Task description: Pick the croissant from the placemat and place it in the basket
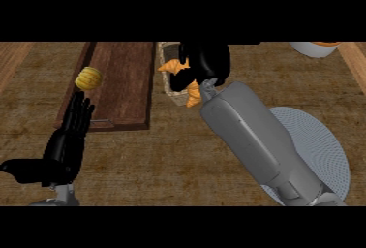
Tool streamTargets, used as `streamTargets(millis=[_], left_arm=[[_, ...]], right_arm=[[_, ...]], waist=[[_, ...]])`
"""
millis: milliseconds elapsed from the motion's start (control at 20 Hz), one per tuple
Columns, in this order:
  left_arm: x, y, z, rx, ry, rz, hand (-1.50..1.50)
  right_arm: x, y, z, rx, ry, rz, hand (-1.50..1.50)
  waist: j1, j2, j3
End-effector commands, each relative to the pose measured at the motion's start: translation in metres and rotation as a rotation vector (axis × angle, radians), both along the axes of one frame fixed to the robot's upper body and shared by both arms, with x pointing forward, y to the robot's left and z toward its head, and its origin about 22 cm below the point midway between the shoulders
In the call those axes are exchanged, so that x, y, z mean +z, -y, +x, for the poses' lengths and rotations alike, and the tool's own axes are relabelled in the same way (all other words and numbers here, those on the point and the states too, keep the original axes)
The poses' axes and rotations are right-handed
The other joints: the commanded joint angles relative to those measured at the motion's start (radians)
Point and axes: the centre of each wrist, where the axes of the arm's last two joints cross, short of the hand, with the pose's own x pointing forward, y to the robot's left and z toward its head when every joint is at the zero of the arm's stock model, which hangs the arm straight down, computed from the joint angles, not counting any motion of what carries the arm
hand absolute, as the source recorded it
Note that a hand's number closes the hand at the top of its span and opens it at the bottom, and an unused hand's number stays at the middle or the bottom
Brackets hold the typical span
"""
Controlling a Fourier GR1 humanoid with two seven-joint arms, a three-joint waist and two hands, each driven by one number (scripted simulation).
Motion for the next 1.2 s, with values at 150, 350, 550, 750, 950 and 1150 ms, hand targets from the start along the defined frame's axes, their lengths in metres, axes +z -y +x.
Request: streamTargets(millis=[150, 350, 550, 750, 950, 1150], left_arm=[[0.0, -0.003, 0.02, 0.004, 0.005, 0.004, 0.0], [-0.01, 0.002, -0.003, 0.01, -0.01, 0.015, 0.0], [-0.014, -0.004, -0.001, -0.001, -0.003, -0.01, 0.0], [0.008, -0.009, -0.006, 0.005, 0.014, 0.01, 0.0], [-0.003, 0.005, 0.0, -0.008, -0.002, -0.007, 0.0], [-0.003, -0.001, 0.016, 0.012, 0.011, 0.011, 0.0]], right_arm=[[-0.012, 0.004, 0.023, -0.015, -0.06, -0.019, -1.5], [-0.038, 0.017, 0.017, 0.005, -0.02, 0.007, -1.5], [-0.021, 0.019, 0.014, 0.024, 0.053, 0.12, -1.5], [-0.01, 0.027, 0.017, 0.016, 0.161, 0.166, -1.5], [0.002, 0.031, 0.018, -0.025, 0.256, 0.188, -1.5], [0.032, 0.046, 0.005, -0.09, 0.281, 0.181, -1.5]], waist=[[0.006, 0.004, 0.0], [0.005, 0.001, 0.0], [0.003, 0.002, 0.0], [0.003, 0.0, 0.0], [-0.001, 0.0, 0.0], [-0.013, -0.004, 0.0]])
